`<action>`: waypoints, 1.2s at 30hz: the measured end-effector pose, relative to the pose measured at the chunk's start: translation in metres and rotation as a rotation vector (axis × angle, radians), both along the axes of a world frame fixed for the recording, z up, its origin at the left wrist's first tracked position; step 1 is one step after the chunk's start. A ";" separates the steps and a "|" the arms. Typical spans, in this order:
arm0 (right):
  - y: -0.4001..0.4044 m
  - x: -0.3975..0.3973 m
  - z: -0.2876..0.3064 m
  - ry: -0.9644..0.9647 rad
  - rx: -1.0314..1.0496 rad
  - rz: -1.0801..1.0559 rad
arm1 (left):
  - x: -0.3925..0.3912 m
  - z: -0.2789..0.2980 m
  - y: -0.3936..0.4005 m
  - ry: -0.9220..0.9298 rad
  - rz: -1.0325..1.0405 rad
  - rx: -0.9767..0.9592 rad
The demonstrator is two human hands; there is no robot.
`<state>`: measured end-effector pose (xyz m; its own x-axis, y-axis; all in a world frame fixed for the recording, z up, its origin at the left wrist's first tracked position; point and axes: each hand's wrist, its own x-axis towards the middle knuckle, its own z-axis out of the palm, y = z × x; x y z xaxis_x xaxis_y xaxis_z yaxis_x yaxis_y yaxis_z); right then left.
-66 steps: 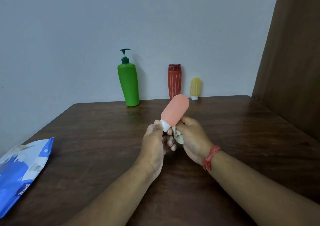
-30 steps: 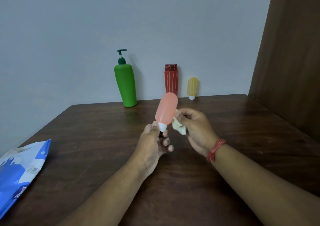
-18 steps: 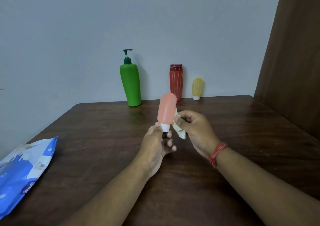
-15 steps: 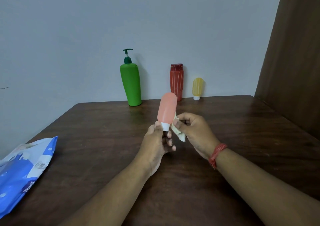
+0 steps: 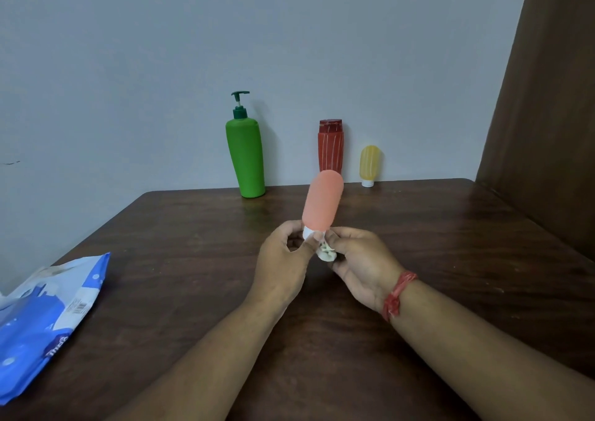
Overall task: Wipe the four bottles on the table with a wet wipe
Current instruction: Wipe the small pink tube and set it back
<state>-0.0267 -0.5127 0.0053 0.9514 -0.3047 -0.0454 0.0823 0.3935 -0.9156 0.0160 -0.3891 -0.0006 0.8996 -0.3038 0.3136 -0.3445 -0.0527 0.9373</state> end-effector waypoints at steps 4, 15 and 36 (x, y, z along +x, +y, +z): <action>0.003 -0.002 0.004 0.014 0.177 0.044 | 0.000 -0.002 -0.002 0.025 0.022 -0.035; 0.002 -0.003 0.004 0.073 0.086 0.067 | -0.002 -0.003 -0.004 0.092 -0.060 -0.099; -0.007 -0.006 0.015 -0.050 0.211 0.148 | 0.005 -0.001 -0.003 -0.057 0.016 0.075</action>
